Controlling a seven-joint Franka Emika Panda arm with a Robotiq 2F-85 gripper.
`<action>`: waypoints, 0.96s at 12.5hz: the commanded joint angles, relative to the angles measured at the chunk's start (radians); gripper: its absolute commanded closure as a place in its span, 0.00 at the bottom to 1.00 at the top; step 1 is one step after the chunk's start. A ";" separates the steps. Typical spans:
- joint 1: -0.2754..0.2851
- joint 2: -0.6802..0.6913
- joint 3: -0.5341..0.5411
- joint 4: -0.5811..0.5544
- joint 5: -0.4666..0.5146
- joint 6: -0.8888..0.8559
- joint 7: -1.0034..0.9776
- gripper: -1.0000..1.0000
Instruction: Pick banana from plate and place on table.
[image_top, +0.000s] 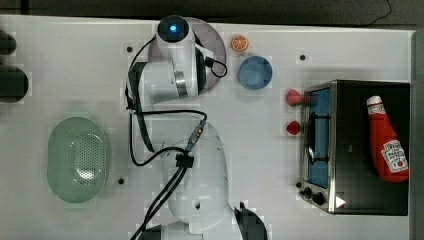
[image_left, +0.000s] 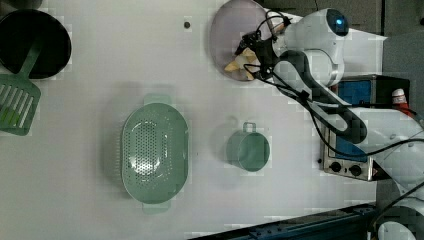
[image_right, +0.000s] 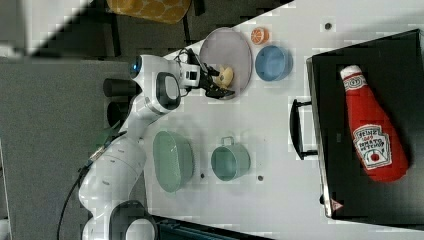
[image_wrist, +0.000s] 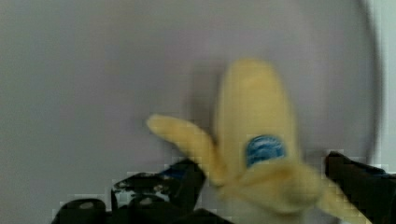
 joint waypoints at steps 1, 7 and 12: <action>0.005 -0.038 -0.022 0.050 0.005 0.015 0.041 0.16; 0.005 -0.030 -0.025 0.048 0.005 0.079 0.041 0.80; 0.002 -0.109 -0.025 0.059 0.005 0.061 0.040 0.80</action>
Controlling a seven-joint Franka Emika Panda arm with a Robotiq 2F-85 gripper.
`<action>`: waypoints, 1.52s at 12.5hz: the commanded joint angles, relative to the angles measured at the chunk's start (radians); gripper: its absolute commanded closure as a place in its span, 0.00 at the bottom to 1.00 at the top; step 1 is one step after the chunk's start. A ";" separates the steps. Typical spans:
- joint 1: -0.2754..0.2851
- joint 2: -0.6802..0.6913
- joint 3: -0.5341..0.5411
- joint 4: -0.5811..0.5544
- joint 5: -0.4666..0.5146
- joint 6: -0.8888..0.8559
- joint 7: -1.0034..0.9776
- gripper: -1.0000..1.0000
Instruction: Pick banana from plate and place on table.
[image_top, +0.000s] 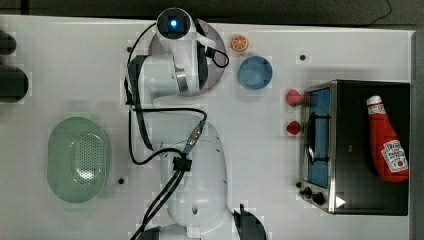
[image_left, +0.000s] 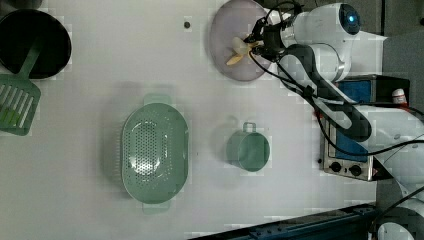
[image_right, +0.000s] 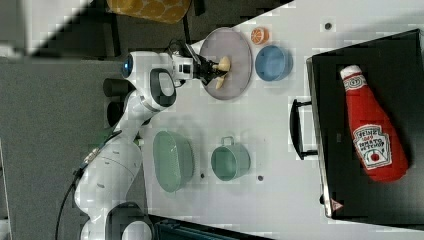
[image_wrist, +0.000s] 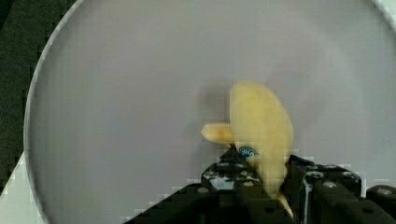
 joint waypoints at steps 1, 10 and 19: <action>-0.016 -0.134 0.015 0.033 -0.013 -0.068 0.021 0.80; -0.073 -0.604 0.014 -0.107 -0.005 -0.487 -0.020 0.80; -0.132 -0.960 -0.042 -0.782 -0.005 -0.317 -0.020 0.80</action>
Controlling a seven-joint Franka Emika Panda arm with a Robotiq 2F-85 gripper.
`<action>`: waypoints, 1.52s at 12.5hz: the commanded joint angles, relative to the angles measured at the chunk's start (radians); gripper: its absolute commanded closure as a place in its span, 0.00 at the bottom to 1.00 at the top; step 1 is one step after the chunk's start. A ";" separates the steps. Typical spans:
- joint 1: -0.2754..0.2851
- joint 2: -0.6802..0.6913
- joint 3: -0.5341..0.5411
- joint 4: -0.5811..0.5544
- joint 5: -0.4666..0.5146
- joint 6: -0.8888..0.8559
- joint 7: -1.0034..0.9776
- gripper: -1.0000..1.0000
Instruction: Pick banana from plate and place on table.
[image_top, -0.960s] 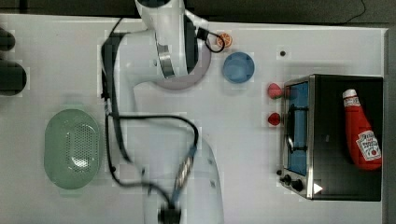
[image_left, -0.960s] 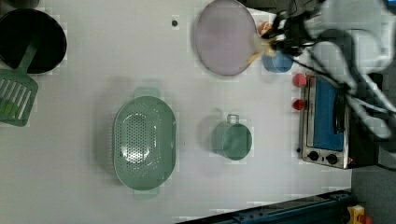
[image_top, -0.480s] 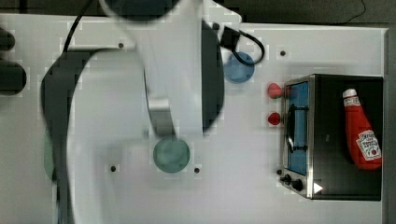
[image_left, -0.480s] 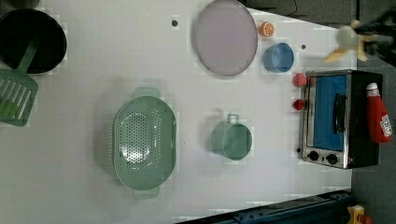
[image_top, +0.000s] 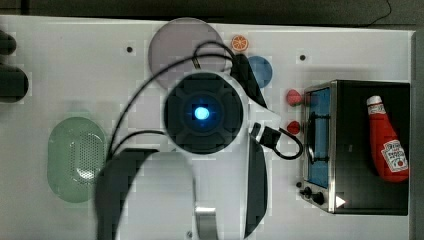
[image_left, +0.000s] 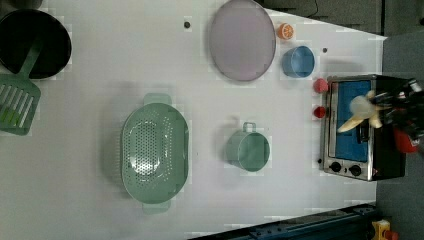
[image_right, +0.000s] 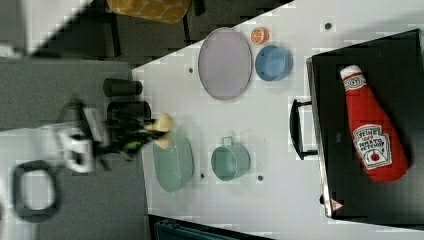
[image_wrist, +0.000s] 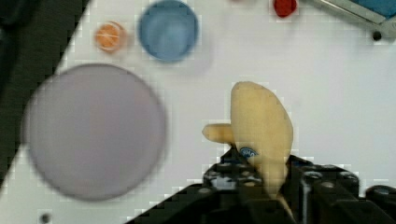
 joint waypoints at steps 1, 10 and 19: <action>-0.021 0.111 -0.042 -0.167 -0.002 0.138 -0.012 0.80; -0.015 0.333 -0.039 -0.256 -0.002 0.485 -0.012 0.56; -0.011 0.285 -0.016 -0.189 -0.002 0.478 -0.035 0.00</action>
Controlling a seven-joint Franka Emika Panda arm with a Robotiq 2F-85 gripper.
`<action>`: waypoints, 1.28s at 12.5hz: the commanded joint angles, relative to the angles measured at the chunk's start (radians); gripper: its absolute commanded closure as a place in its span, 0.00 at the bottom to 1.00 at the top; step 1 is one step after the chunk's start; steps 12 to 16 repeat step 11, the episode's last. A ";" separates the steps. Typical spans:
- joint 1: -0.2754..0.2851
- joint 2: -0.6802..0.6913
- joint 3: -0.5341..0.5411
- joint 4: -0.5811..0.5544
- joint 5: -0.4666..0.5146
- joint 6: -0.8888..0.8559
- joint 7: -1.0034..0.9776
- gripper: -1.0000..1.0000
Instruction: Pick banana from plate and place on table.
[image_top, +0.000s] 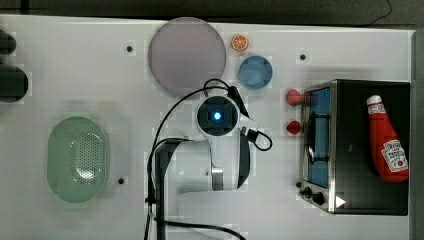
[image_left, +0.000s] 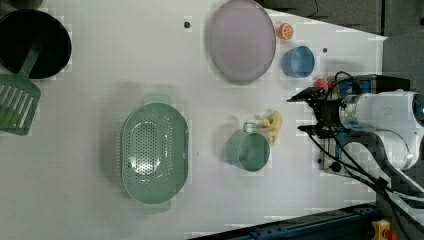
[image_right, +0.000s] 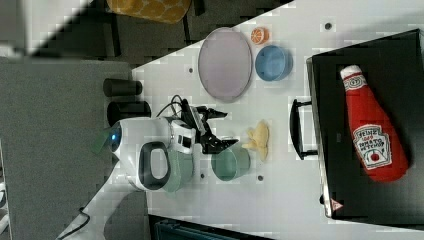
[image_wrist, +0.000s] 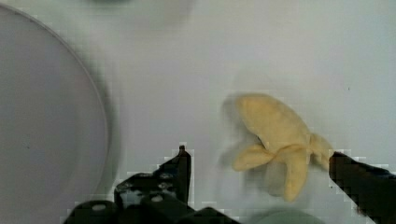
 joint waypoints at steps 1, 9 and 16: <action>-0.003 -0.051 0.010 0.086 -0.012 -0.041 -0.061 0.00; 0.000 -0.280 0.009 0.311 0.039 -0.463 -0.258 0.00; 0.000 -0.349 0.004 0.330 0.102 -0.599 -0.260 0.00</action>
